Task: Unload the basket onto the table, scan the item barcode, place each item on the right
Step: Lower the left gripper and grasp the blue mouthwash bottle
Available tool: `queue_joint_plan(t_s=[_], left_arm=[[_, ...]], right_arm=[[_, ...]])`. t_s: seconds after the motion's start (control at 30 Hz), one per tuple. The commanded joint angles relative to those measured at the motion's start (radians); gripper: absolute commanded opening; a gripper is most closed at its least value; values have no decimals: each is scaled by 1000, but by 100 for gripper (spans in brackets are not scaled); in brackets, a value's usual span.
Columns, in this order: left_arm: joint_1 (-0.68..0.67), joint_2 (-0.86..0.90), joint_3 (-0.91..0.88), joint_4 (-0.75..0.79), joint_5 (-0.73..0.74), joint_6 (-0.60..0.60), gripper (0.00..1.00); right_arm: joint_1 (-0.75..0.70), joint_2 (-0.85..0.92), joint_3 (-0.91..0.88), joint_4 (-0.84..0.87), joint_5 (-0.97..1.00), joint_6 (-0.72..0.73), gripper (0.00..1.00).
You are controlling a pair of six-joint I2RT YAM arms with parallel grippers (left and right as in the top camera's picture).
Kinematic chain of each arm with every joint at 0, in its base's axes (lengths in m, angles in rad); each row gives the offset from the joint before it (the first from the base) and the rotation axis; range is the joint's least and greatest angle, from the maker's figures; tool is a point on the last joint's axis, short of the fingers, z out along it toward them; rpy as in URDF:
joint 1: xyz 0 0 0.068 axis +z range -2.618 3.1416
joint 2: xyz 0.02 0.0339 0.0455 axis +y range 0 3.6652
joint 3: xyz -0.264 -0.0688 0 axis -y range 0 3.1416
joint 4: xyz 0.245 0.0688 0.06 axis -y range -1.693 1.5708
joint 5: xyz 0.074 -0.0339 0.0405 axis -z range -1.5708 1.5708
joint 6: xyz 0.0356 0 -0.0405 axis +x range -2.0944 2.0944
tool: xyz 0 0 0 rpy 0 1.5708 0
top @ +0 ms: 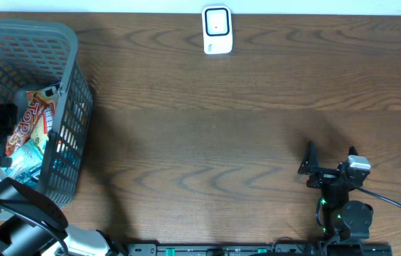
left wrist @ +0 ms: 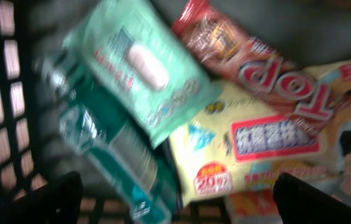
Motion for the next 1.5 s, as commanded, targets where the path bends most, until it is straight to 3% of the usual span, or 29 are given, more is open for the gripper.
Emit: queue_joint_plan(t_s=[0.0,0.17,0.4,0.9,1.03,1.13,1.47], left_arm=[[2,-10,-6,-57,60,-126,98],[2,-10,-11,-130,55,-177,98],[2,-10,-77,-121,34,-190,98],[2,-9,-352,141,5,-168,99],[2,-9,-443,264,-8,-126,82],[2,-9,-483,308,-18,-123,65],[2,-9,-514,356,-76,-123,41]], right_arm=[[5,0,-2,-2,16,-14,99],[5,0,-2,-2,16,-14,99],[5,0,-2,-2,15,-14,99],[5,0,-2,-2,16,-14,99],[5,0,-2,-2,16,-14,99],[5,0,-2,-2,16,-14,99],[5,0,-2,-2,15,-14,99]])
